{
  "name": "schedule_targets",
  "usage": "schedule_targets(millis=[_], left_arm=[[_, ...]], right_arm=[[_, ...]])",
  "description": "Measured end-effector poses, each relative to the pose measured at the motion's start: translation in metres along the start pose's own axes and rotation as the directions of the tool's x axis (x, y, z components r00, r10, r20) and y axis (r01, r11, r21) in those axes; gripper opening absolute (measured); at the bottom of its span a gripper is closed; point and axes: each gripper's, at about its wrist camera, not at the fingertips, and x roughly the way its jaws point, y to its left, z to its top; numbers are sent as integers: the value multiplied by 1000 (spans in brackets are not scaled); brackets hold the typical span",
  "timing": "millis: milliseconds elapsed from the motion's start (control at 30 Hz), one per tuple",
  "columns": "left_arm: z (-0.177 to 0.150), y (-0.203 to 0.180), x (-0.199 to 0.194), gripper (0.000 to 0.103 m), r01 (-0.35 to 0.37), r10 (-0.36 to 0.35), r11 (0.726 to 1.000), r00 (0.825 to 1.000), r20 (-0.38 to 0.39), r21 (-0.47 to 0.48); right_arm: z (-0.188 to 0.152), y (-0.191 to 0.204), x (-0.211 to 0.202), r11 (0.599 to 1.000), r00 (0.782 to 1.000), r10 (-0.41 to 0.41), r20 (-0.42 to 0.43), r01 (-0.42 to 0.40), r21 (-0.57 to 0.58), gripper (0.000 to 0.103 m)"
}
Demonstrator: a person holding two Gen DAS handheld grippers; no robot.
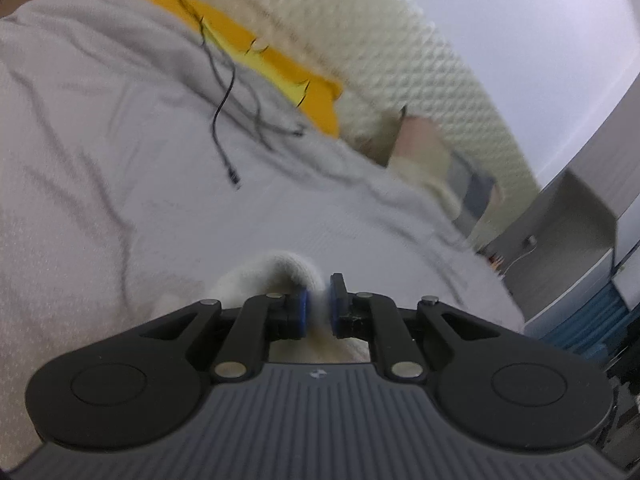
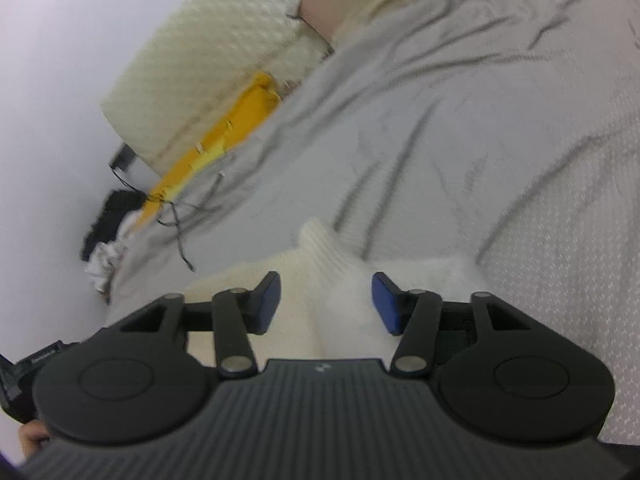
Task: Fold large clothes
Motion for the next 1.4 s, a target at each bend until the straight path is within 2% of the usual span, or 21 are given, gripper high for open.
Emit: schedule_targets(millis=[67,167,233,300,333,467,633,700,733,767,800,833,867,900,933,967,1033,1167,1200,1300,1400], left_arm=[[0,0,1,19,-5,5,1000,1000,-18,3],[2,-8,-7,40,12,-11,999,1000,-25,37],[0,-20,-20,66,-19,17,993,1000,14,116],[-2,-35,-35,77,-82,69,976,995,69,202],[-2,-41,-40,79,-98,79,965,993,86,244],[-17,-61,-44,80,-165,148,900,986,72,404],[-44,-58,-16,80,-324,355,778,934,50,538],[-52,-58,-8,80,-348,382,736,922,68,581],[-53,-59,-5,79,-359,388,723,918,84,590],[-55,-60,-3,76,-371,392,710,914,102,598],[-56,-61,-1,64,-385,401,694,909,118,608],[-57,-63,3,47,-403,416,675,900,133,618],[-58,-63,4,36,-422,431,661,890,147,621],[-56,-61,5,16,-440,442,658,883,159,611],[-54,-61,4,12,-453,448,665,878,168,594],[-49,-57,0,12,-455,435,690,882,179,563],[-36,-51,-13,10,-423,382,766,905,186,484],[-12,-40,-39,10,-361,289,870,925,247,335],[-9,-38,-42,10,-350,273,882,925,263,315],[-9,-39,-39,10,-383,299,869,911,283,314],[-10,-30,-20,10,-388,333,874,917,222,294]], right_arm=[[-2,0,0,1000,1000,-11,2,11,-8,75],[-3,5,-4,999,1000,-22,12,23,-44,75],[-5,11,-4,995,999,-41,15,42,-88,75],[-8,17,-4,988,997,-70,20,72,-136,75],[-10,19,-3,984,996,-86,19,88,-156,75],[-14,16,2,977,993,-117,-2,115,-182,73],[-17,15,4,972,990,-140,-17,134,-192,71],[-19,19,5,966,988,-152,-21,144,-216,64],[-20,22,7,959,985,-169,-28,158,-236,53],[-22,24,9,949,981,-194,-31,179,-259,39],[-23,25,10,938,976,-218,-27,202,-281,34],[-24,26,9,930,972,-234,-15,220,-294,27],[-24,26,8,929,971,-238,-4,226,-294,21],[-24,25,6,931,973,-231,7,223,-289,20],[-23,25,3,933,974,-224,21,221,-284,17],[-21,25,-1,931,974,-224,40,225,-286,16],[-17,26,-9,928,974,-211,77,225,-296,15],[-4,31,-37,947,975,-137,177,181,-266,12],[-2,32,-40,948,972,-132,195,181,-262,12],[4,22,-41,956,967,-125,223,178,-232,12],[4,8,-22,961,972,-166,163,197,-195,12]])
